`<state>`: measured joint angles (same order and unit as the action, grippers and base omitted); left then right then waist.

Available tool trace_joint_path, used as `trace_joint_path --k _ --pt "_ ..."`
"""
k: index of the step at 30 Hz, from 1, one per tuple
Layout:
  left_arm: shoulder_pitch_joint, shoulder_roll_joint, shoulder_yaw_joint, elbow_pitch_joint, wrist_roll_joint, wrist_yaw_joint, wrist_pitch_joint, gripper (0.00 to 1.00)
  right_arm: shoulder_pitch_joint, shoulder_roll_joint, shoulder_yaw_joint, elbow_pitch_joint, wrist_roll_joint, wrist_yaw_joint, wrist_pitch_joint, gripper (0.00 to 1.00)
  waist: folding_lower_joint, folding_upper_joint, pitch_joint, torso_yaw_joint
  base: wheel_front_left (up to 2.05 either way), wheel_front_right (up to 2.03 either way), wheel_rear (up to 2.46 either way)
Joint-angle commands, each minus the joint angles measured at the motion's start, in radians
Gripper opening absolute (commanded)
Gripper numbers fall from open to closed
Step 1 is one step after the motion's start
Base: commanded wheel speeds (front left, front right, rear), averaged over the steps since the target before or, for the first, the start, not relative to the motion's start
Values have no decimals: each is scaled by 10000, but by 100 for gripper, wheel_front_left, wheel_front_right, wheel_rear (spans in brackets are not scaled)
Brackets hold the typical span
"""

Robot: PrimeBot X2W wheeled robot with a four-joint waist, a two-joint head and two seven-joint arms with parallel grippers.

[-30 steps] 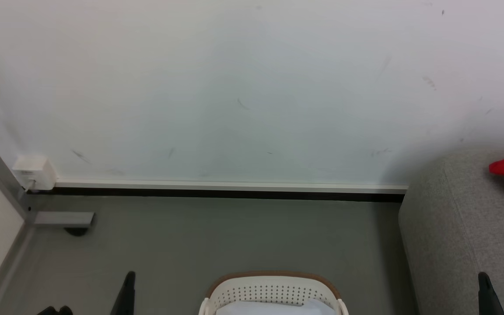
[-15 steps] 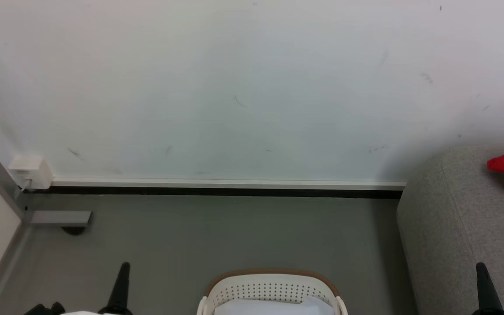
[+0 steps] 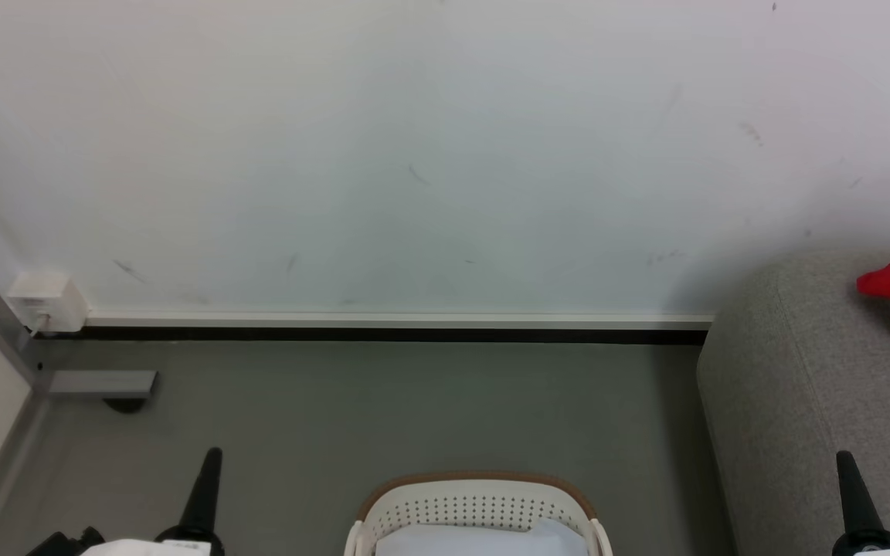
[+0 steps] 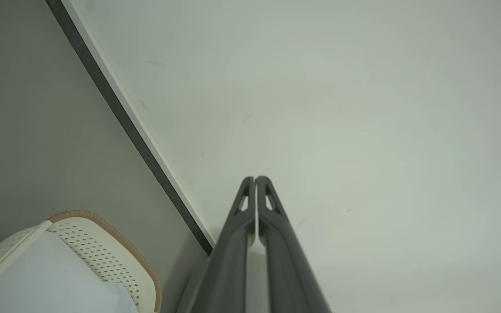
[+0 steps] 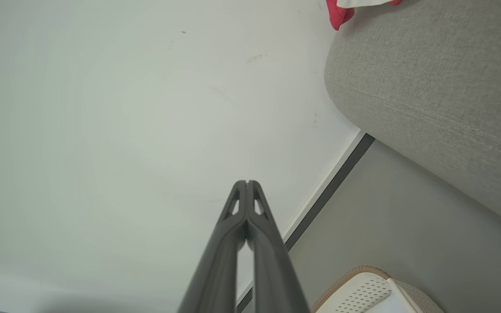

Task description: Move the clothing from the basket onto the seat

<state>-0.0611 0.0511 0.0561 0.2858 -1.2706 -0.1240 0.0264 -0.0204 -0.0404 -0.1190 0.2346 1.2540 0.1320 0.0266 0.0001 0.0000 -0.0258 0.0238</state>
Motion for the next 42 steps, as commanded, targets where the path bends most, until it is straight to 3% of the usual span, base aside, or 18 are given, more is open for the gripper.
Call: trace_joint_path --k 1,42 --pt "-171 37 74 -107 -205 -50 54 0 -255 -106 4 -21 214 -16 42 0 -1 0 7 -5 0 0 0" --pt "-511 1 595 -416 -3328 -94 877 0 -922 -132 47 114 3510 -22 868 0 -1 0 273 -225 0 0 0"
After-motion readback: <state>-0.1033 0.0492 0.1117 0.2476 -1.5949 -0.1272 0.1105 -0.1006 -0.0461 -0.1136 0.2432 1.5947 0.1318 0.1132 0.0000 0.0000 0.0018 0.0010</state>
